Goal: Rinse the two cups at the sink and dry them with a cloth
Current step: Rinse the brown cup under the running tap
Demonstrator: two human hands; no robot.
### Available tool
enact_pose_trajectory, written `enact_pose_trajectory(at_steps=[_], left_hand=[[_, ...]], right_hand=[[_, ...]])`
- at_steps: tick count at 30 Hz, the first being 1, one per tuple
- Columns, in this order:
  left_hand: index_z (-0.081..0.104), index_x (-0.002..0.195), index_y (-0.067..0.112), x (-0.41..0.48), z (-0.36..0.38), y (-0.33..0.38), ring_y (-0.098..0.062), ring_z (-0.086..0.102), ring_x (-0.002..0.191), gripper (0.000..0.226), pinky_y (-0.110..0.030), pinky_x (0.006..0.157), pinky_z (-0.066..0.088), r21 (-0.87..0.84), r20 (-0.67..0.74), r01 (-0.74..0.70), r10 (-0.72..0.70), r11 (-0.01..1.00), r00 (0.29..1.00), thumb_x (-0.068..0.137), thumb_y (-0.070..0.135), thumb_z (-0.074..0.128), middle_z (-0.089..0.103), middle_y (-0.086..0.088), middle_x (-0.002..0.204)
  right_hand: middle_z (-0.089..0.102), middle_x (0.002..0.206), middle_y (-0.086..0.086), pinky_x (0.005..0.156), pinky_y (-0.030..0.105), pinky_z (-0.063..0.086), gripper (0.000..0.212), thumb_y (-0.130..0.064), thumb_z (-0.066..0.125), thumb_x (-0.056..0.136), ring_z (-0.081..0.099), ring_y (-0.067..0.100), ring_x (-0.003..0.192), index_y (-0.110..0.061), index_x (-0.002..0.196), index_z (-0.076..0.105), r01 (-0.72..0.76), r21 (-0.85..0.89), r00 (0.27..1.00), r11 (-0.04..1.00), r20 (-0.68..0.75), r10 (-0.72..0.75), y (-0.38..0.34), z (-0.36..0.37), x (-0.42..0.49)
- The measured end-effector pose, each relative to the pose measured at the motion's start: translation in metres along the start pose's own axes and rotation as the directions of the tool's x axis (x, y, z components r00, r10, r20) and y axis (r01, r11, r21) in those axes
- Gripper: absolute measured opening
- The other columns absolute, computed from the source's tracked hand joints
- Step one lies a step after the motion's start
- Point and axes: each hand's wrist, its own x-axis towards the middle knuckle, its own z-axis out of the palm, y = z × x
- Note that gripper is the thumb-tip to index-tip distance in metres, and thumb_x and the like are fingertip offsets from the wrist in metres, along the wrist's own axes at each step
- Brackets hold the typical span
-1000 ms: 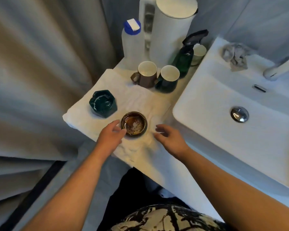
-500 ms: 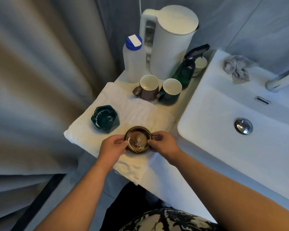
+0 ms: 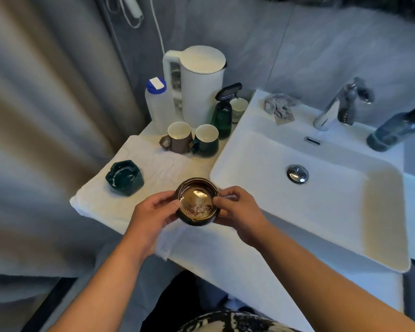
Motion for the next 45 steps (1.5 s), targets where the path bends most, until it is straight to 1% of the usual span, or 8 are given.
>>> enact_pose_trajectory(at_steps=[5,10,14,26,36,39,42,45], left_hand=[[0.066,0.115,0.004,-0.024,0.047,0.010,-0.024,0.073,0.090,0.025,-0.033,0.076,0.058,0.027,0.123,-0.018,0.015,0.999,0.992,0.091,0.000,0.064,0.074,-0.017,0.104],[0.066,0.110,0.012,-0.042,0.098,0.011,-0.025,0.072,0.091,0.019,-0.037,0.076,0.058,0.046,0.232,-0.029,0.018,0.999,0.973,0.092,0.005,0.065,0.073,-0.012,0.102],[0.064,0.106,0.011,-0.047,0.137,0.014,-0.021,0.074,0.079,0.016,-0.037,0.069,0.058,0.057,0.309,-0.022,0.004,0.998,0.951,0.092,0.004,0.065,0.074,-0.010,0.091],[0.062,0.111,0.011,-0.018,0.215,0.031,-0.022,0.073,0.084,0.021,-0.032,0.064,0.059,0.161,0.482,0.009,-0.087,0.987,0.872,0.090,0.007,0.068,0.073,-0.014,0.100],[0.063,0.114,0.016,0.050,0.267,0.043,-0.034,0.070,0.098,0.028,-0.048,0.074,0.060,0.153,0.553,0.127,-0.192,0.980,0.811,0.088,0.005,0.069,0.072,-0.018,0.106],[0.063,0.122,0.015,0.067,0.283,0.043,-0.032,0.072,0.098,0.034,-0.045,0.074,0.060,0.171,0.555,0.154,-0.225,0.973,0.801,0.091,0.001,0.064,0.075,-0.016,0.106],[0.066,0.119,0.013,0.084,0.297,0.047,-0.029,0.073,0.088,0.033,-0.041,0.069,0.060,0.158,0.542,0.189,-0.245,0.969,0.804,0.091,-0.004,0.058,0.077,-0.014,0.096],[0.067,0.119,0.013,0.104,0.310,0.054,-0.029,0.072,0.088,0.033,-0.043,0.071,0.059,0.146,0.508,0.195,-0.243,0.970,0.827,0.092,-0.004,0.056,0.076,-0.014,0.095]], right_hand=[[0.069,0.107,0.022,0.082,0.050,0.062,0.017,-0.008,0.071,0.088,0.073,0.035,0.095,-0.004,0.101,0.061,0.088,-0.012,0.993,0.996,-0.073,-0.089,-0.013,-0.046,-0.037],[0.070,0.105,0.025,0.077,0.047,0.063,0.021,-0.009,0.071,0.088,0.073,0.036,0.093,0.000,0.104,0.062,0.129,0.020,0.974,0.991,-0.193,-0.122,-0.017,-0.091,-0.065],[0.070,0.105,0.024,0.072,0.042,0.064,0.019,-0.011,0.072,0.087,0.073,0.037,0.093,-0.001,0.102,0.063,0.155,0.072,0.946,0.985,-0.299,-0.126,-0.017,-0.122,-0.084],[0.072,0.102,0.017,0.073,0.038,0.064,0.015,-0.013,0.068,0.091,0.076,0.028,0.084,-0.004,0.102,0.064,0.179,0.081,0.871,0.981,-0.477,-0.119,-0.039,-0.173,-0.090],[0.071,0.102,0.019,0.079,0.048,0.063,0.009,-0.011,0.067,0.091,0.076,0.030,0.085,-0.006,0.097,0.062,0.148,0.098,0.818,0.984,-0.572,-0.066,-0.067,-0.195,-0.039],[0.068,0.106,0.013,0.079,0.043,0.063,0.014,-0.015,0.066,0.093,0.073,0.027,0.091,-0.010,0.105,0.060,0.107,-0.016,0.830,0.994,-0.549,-0.098,-0.079,-0.205,-0.023],[0.067,0.111,0.004,0.085,0.043,0.061,0.021,-0.025,0.067,0.092,0.069,0.019,0.095,-0.015,0.111,0.065,0.072,-0.276,0.825,0.958,-0.523,-0.212,-0.100,-0.223,-0.008],[0.060,0.132,-0.002,0.096,0.033,0.055,0.041,-0.034,0.069,0.090,0.061,0.008,0.107,-0.021,0.128,0.062,0.047,-0.685,0.700,0.727,-0.496,-0.514,-0.137,-0.244,0.005]])
